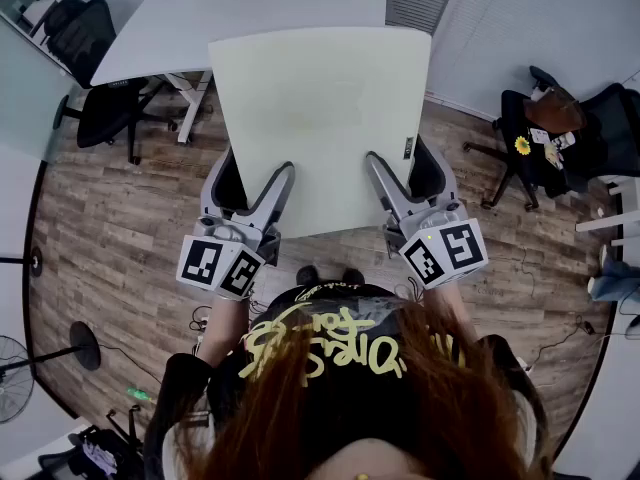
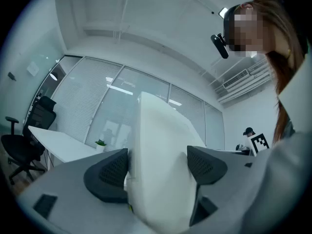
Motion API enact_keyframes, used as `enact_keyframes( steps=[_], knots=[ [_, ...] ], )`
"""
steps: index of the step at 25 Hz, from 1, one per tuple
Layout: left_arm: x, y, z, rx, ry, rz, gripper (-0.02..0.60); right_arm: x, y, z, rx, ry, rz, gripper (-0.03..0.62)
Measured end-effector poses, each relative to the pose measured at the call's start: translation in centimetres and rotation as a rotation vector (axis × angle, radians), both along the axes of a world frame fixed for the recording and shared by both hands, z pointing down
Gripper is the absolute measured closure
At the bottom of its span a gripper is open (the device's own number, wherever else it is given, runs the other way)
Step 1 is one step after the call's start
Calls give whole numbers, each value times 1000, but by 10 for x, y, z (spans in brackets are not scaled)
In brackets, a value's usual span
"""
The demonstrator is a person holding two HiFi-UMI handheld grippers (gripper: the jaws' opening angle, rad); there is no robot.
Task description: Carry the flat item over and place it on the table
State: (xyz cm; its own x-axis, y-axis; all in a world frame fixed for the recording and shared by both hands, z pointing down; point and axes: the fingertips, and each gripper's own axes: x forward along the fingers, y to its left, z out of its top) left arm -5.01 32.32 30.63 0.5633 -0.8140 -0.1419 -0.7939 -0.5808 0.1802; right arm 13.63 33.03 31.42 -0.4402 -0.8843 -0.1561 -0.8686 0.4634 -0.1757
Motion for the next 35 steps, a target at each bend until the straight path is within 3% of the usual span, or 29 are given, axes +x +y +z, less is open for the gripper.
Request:
enact_keyframes(
  steps=[16, 35],
  knots=[
    [-1, -2, -3, 16, -11, 4, 204, -2, -2, -1, 7, -7, -5, 279],
    [-67, -16, 6, 1, -10, 64, 204, -68, -6, 8, -3, -6, 45, 279]
  ],
)
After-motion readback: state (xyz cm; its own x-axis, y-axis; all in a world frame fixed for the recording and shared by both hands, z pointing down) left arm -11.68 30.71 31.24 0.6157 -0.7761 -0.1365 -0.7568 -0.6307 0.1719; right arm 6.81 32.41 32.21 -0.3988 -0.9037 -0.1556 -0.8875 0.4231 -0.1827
